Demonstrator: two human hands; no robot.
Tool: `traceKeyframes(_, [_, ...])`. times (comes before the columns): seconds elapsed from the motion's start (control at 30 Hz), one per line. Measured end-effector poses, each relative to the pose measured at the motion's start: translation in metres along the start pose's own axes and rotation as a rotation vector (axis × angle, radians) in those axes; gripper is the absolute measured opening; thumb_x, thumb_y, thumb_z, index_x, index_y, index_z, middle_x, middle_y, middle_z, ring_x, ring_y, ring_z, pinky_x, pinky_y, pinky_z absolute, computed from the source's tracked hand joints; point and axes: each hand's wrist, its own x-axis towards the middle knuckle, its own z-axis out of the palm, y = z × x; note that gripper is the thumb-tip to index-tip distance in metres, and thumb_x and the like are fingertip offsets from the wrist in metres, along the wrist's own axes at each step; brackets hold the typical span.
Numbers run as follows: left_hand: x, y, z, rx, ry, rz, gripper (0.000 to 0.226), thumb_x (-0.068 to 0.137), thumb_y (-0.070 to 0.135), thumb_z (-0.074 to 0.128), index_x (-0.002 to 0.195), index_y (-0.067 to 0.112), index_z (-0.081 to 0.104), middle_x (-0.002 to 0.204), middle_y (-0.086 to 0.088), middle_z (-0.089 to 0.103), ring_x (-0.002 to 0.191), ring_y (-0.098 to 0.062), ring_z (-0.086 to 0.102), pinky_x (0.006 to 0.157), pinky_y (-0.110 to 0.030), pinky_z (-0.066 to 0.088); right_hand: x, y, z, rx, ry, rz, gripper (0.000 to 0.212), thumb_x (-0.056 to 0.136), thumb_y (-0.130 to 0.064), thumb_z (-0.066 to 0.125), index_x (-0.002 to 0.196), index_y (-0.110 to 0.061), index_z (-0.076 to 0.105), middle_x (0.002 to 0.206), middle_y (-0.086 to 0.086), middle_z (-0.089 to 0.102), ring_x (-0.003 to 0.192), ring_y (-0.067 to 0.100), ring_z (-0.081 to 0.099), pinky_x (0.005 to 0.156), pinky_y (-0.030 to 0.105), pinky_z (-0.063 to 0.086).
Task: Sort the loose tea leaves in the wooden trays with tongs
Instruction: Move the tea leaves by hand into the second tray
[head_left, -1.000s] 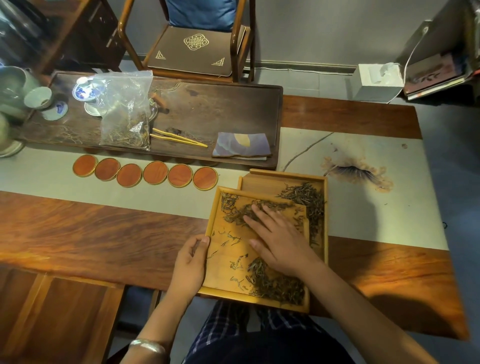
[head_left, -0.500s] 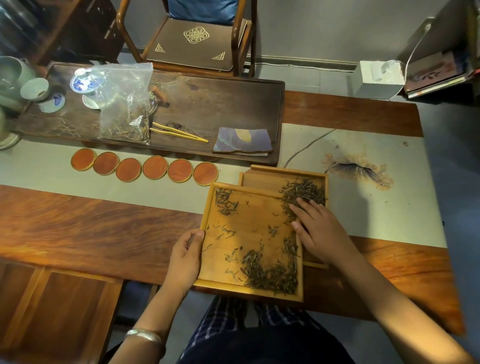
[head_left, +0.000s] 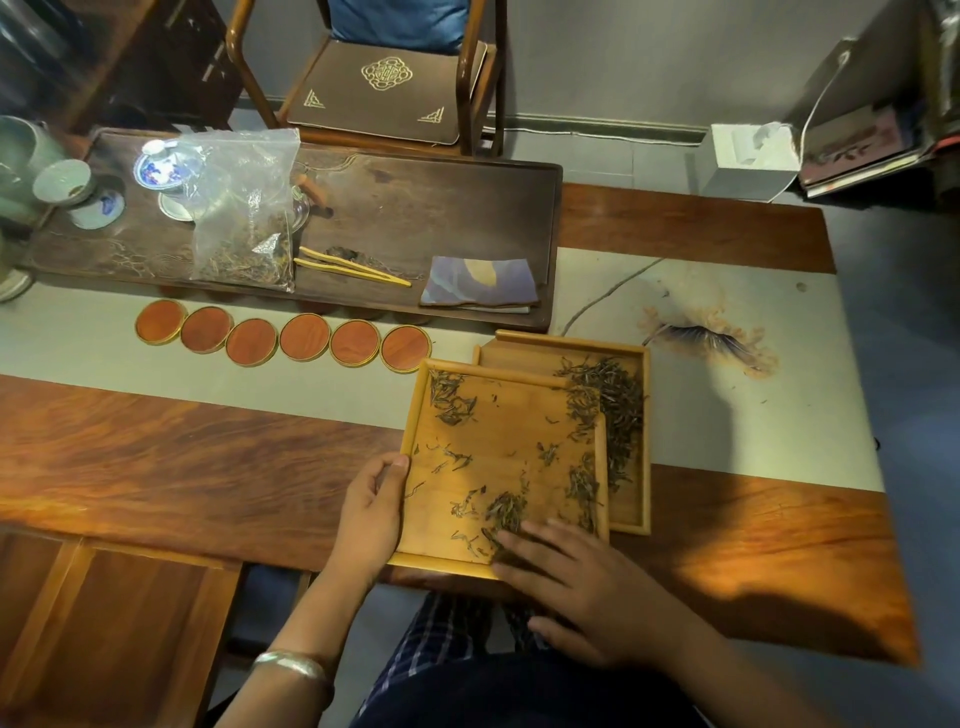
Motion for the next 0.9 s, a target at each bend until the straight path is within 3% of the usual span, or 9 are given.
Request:
traceKeyframes(0.17, [-0.003,0.003,0.003,-0.008,-0.036,0.022,0.021,0.099,0.018,0.046,0.092,0.015,0.066,0.071,0.018,0.068,0.064,0.010,0.058,0.058,-0.003,0.041,0.009,0.008,0.000,-0.008,0.005,0.133,0.053,0.096,-0.049,0.035,0.143,-0.026,0.040,0.149,0.000,0.039,0.134,0.021,0.041,0.109,0.045,0.033])
traceKeyframes(0.37, [-0.008,0.001,0.004,-0.009,-0.040,0.043,0.021,0.099,0.018,0.047,0.092,0.014,0.066,0.076,0.011,0.067,0.067,0.011,0.058,0.059,-0.002,0.040,0.016,0.030,-0.011,0.035,-0.006,0.274,0.057,0.099,-0.051,0.020,0.147,-0.022,0.033,0.154,0.001,0.028,0.140,0.022,0.030,0.113,0.047,0.013])
traceKeyframes(0.53, [-0.007,-0.003,0.001,-0.001,-0.043,0.026,0.020,0.099,0.021,0.048,0.094,0.015,0.066,0.079,0.015,0.069,0.071,0.010,0.059,0.061,-0.002,0.041,0.018,0.051,-0.006,0.066,0.014,0.406,0.060,0.097,-0.054,0.014,0.150,-0.026,0.019,0.158,-0.003,0.014,0.145,0.016,0.016,0.114,0.032,0.000])
traceKeyframes(0.9, [-0.011,-0.011,-0.005,0.017,-0.041,0.024,0.021,0.099,0.022,0.047,0.090,0.020,0.066,0.079,0.020,0.068,0.072,0.008,0.059,0.062,-0.003,0.041,0.012,0.084,-0.010,0.082,0.110,0.560,0.058,0.096,-0.044,0.026,0.147,-0.016,0.033,0.154,0.006,0.030,0.140,0.023,0.029,0.114,0.036,0.019])
